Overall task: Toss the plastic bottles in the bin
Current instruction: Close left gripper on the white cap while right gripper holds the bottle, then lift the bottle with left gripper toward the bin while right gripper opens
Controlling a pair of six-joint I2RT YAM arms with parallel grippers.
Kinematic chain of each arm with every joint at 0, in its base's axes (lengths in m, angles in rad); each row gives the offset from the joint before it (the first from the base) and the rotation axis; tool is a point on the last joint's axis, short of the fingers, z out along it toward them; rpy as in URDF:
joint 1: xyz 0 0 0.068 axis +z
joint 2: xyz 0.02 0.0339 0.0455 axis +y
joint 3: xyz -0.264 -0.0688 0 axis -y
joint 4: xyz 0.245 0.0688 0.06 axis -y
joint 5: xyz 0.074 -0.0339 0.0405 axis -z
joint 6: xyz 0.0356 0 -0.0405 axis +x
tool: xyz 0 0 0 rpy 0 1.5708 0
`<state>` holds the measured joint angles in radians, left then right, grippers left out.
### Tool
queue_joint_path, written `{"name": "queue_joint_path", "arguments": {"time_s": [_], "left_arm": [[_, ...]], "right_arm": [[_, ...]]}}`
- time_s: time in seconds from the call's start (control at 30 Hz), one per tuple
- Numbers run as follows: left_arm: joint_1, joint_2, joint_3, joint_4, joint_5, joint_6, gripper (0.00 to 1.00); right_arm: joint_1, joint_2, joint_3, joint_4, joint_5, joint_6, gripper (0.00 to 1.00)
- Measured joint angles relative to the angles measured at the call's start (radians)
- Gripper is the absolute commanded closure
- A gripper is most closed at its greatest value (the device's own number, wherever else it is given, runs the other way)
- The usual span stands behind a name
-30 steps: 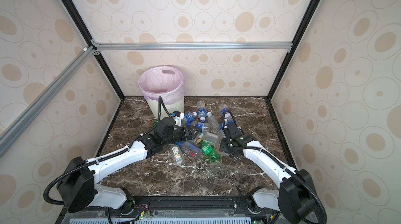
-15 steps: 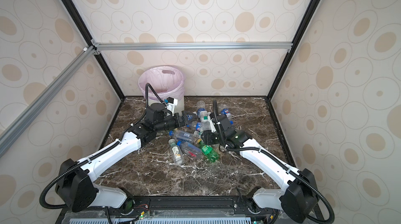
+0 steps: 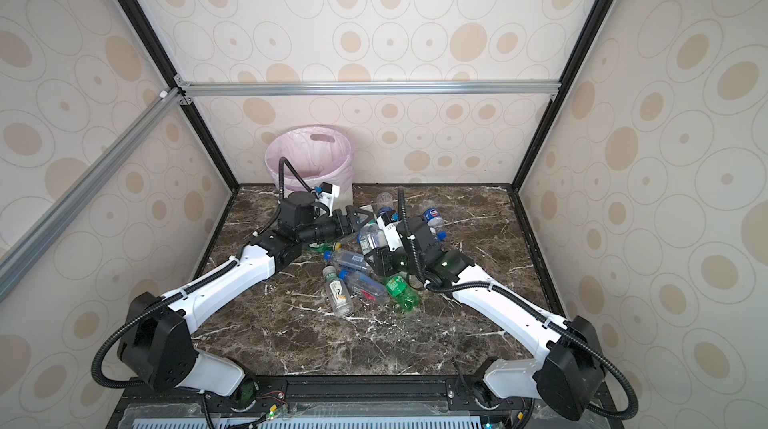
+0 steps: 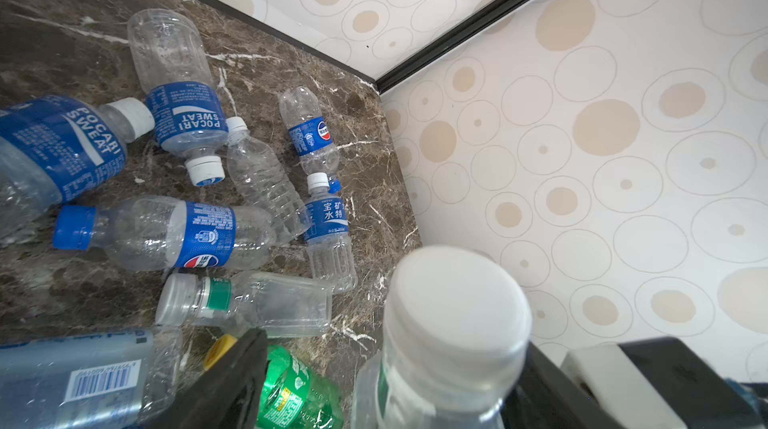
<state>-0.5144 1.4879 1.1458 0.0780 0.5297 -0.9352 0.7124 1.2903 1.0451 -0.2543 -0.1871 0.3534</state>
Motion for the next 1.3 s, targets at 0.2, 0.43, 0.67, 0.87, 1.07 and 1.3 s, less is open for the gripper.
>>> {"name": "queue_joint_path", "arguments": {"time_s": [0.2, 0.43, 0.67, 0.87, 1.07, 1.3], "left_arm": [[0.0, 0.01, 0.007, 0.045, 0.011, -0.02, 0.39], [-0.001, 0.01, 0.007, 0.063, 0.004, -0.028, 0.54], [0.002, 0.01, 0.032, 0.014, -0.062, -0.017, 0.6], [0.016, 0.01, 0.063, -0.023, -0.117, 0.003, 0.6], [0.038, 0.01, 0.156, -0.1, -0.185, 0.056, 0.6], [0.084, 0.006, 0.331, -0.188, -0.275, 0.146, 0.62]], "right_arm": [[0.007, 0.004, 0.0, 0.017, -0.006, 0.0, 0.45], [0.007, 0.017, -0.001, 0.032, -0.016, -0.004, 0.29], [0.01, 0.016, -0.001, 0.062, -0.019, -0.005, 0.15], [0.012, -0.018, -0.014, 0.068, -0.003, -0.002, 0.0], [0.013, -0.069, 0.0, 0.06, 0.063, -0.006, 0.0], [0.013, -0.029, 0.144, 0.03, 0.14, -0.032, 0.0]]}}
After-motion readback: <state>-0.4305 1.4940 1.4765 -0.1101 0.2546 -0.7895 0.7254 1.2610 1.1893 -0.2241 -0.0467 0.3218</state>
